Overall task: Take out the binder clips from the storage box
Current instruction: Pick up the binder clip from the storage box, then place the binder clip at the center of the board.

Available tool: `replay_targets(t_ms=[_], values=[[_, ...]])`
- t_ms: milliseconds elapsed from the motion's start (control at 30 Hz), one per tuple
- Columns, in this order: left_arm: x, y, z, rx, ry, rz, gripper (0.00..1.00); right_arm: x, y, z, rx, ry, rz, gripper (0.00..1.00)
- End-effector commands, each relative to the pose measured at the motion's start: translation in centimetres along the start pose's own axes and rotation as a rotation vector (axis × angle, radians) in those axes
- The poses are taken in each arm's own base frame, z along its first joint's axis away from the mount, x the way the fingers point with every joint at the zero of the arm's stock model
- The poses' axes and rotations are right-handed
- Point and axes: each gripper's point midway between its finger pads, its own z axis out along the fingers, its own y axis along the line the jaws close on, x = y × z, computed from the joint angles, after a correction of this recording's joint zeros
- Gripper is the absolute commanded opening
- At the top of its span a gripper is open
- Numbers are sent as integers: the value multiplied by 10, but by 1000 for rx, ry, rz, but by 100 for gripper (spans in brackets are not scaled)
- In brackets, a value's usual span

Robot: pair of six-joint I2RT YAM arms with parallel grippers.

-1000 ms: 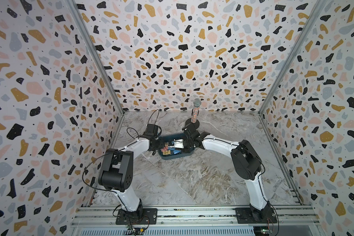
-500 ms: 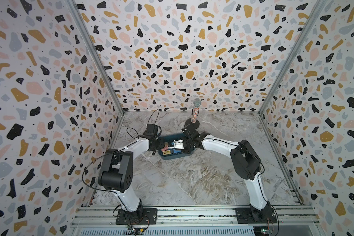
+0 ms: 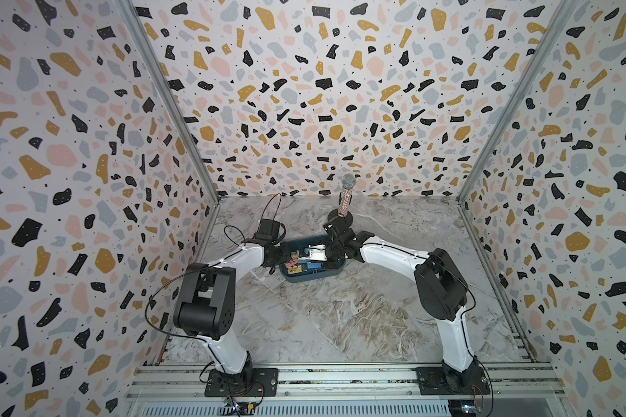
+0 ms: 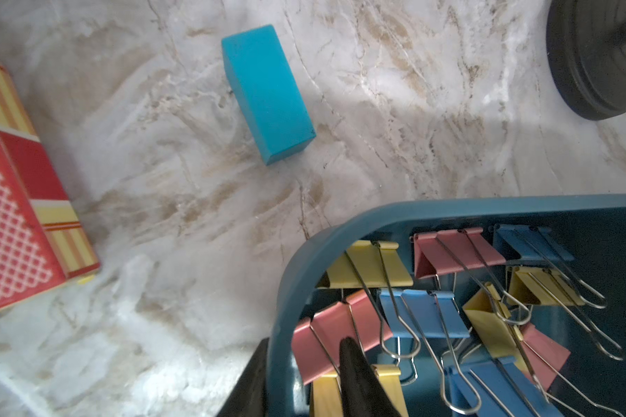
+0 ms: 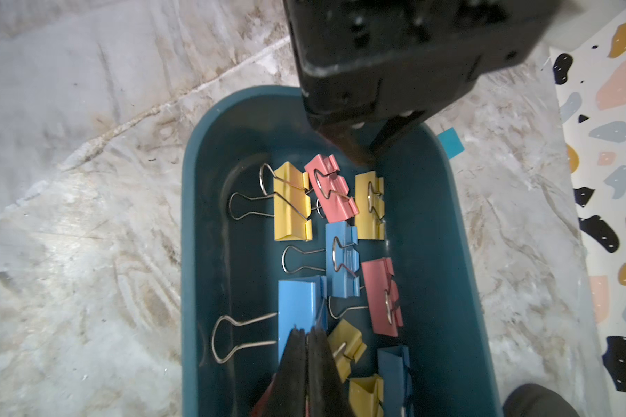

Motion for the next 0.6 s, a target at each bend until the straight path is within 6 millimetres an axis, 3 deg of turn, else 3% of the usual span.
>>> replay_targets(t_ms=[0,233,433,567], values=[[-6,-2,-11,14,-26,-6,33,-30,-10,-35,42,-45,-37,0],[-7,-1,-13,13,-29,-5,33,-39,-9,-55,55,-55,-44,0],[-7,-1,-11,12,-26,-10,33,-47,-20,-97,128,-91,-44,0],[-6,0,-10,9,-20,-11,33,-35,-27,-122,180,-75,-31,0]])
